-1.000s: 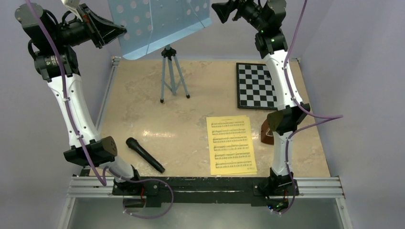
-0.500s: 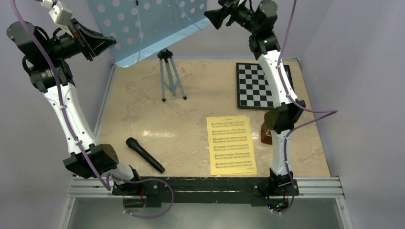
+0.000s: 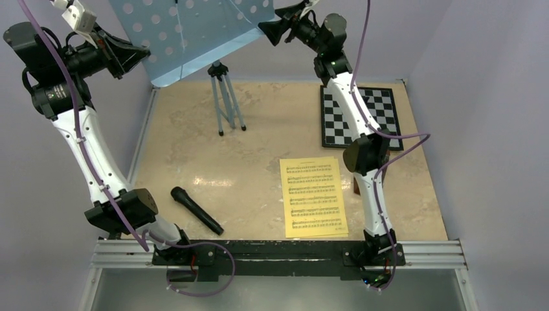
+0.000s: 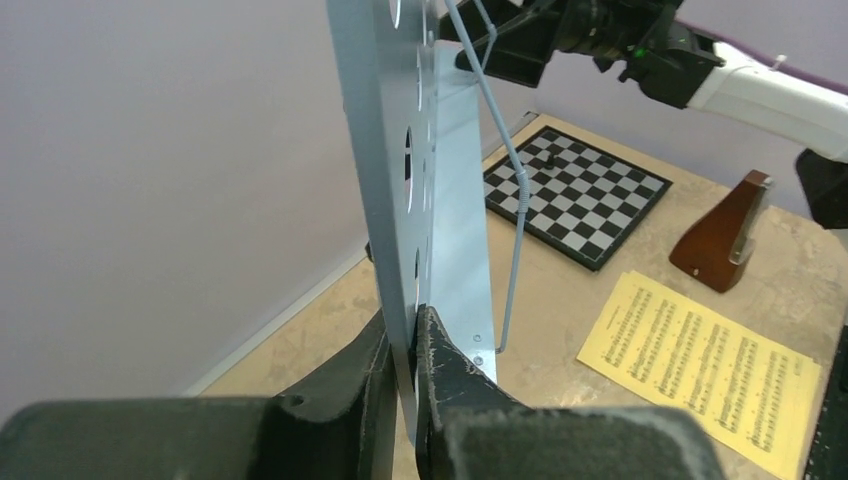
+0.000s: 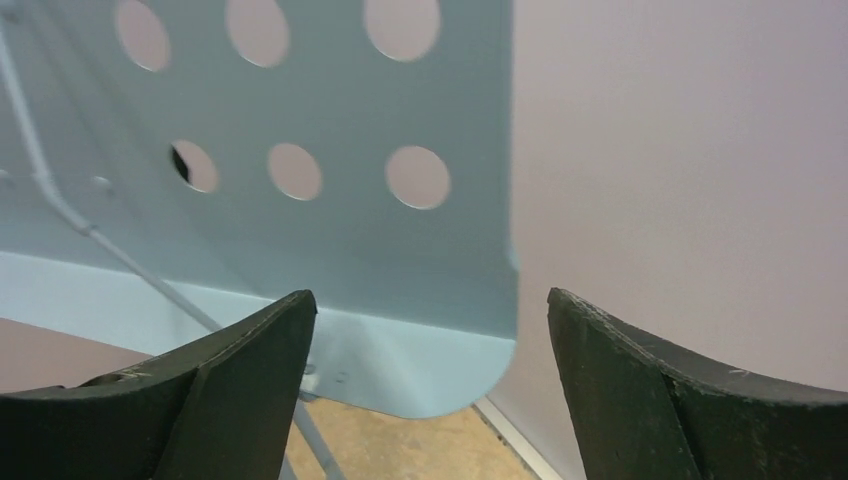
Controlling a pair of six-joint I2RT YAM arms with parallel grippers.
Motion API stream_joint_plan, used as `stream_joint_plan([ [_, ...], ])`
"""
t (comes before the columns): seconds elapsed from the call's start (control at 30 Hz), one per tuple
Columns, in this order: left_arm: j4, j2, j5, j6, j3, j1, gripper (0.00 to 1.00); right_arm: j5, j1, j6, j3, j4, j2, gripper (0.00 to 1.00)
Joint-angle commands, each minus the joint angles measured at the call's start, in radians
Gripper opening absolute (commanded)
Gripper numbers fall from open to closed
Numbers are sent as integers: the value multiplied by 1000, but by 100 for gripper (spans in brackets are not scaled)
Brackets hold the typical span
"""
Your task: Pack up the instrument practice props
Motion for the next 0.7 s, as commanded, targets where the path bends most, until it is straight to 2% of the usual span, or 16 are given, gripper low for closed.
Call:
stream_joint_plan([
  [0.0,-91,47,-153,132,14,8,19,-50,21,75,43,114,-53,87],
  [0.07,-92,66,-177,138,31,7,21,-91,22,106,9,144,-88,83],
  [0.17,-96,100,-192,141,72,6,21,-144,23,118,-3,163,-113,83],
  [0.27,-98,111,-214,151,80,1,18,-127,23,105,37,154,-87,82],
  [0.37,-92,113,-231,156,80,-2,16,-119,25,96,43,158,-96,77],
  [0.5,-64,128,-232,117,114,-3,0,-131,25,84,-73,208,-185,61],
  [0.63,-36,131,-220,77,167,-3,0,-202,26,94,-83,206,-235,35],
  [0.67,-26,127,-219,66,176,-3,0,-207,27,97,-87,204,-248,32],
])
